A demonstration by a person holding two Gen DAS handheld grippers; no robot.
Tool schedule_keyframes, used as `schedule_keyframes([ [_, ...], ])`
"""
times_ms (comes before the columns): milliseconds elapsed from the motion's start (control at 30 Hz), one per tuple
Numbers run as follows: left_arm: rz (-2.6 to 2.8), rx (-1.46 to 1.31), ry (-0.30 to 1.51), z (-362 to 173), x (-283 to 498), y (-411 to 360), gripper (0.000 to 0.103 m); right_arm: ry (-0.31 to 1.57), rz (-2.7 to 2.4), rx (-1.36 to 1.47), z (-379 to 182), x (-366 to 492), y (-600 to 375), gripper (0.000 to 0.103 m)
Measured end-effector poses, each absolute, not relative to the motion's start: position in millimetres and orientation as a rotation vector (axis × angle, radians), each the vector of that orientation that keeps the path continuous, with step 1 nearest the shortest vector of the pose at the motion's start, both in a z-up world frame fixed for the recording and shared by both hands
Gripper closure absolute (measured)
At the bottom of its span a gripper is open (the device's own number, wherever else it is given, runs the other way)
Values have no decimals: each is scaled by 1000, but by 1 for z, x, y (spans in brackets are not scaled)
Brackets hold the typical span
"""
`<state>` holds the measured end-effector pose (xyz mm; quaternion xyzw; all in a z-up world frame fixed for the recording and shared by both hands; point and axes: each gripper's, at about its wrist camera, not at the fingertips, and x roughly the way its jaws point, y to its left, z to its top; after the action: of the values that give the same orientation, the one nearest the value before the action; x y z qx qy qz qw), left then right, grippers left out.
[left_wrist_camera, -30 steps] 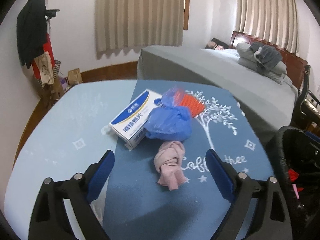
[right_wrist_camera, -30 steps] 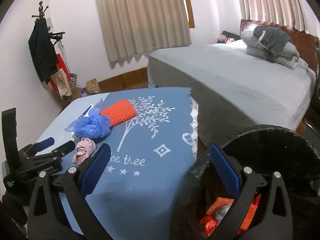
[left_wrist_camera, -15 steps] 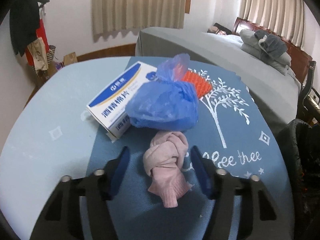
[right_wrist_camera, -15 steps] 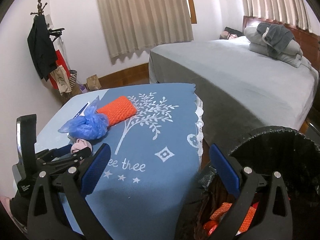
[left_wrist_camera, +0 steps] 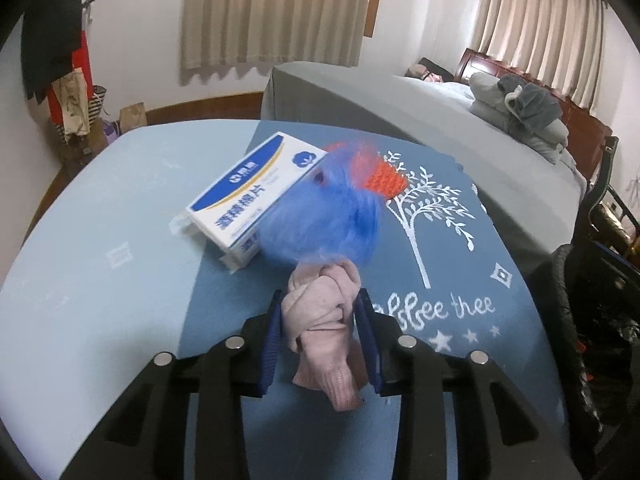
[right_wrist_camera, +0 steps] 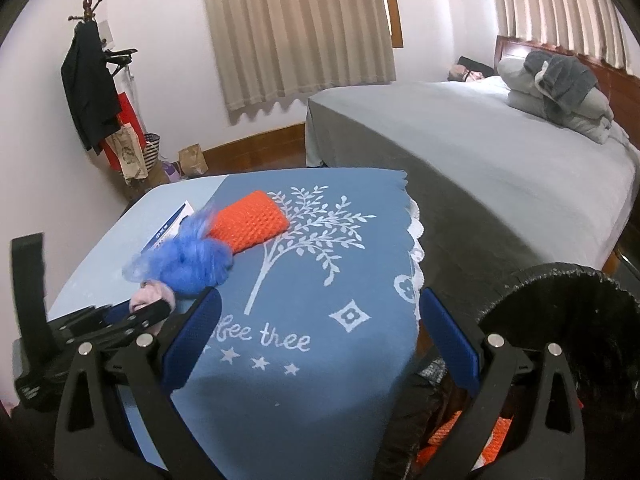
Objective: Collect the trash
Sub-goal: 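Grasp the blue plastic bag with the right tool while the left tool holds the pink cloth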
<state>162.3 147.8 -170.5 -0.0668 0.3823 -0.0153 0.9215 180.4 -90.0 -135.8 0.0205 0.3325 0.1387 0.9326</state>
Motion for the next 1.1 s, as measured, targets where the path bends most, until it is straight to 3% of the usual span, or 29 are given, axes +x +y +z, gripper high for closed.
schedule_keyframes([
  [1100, 200, -150, 691, -155, 153, 247, 68, 739, 470, -13, -159, 223, 48, 7],
])
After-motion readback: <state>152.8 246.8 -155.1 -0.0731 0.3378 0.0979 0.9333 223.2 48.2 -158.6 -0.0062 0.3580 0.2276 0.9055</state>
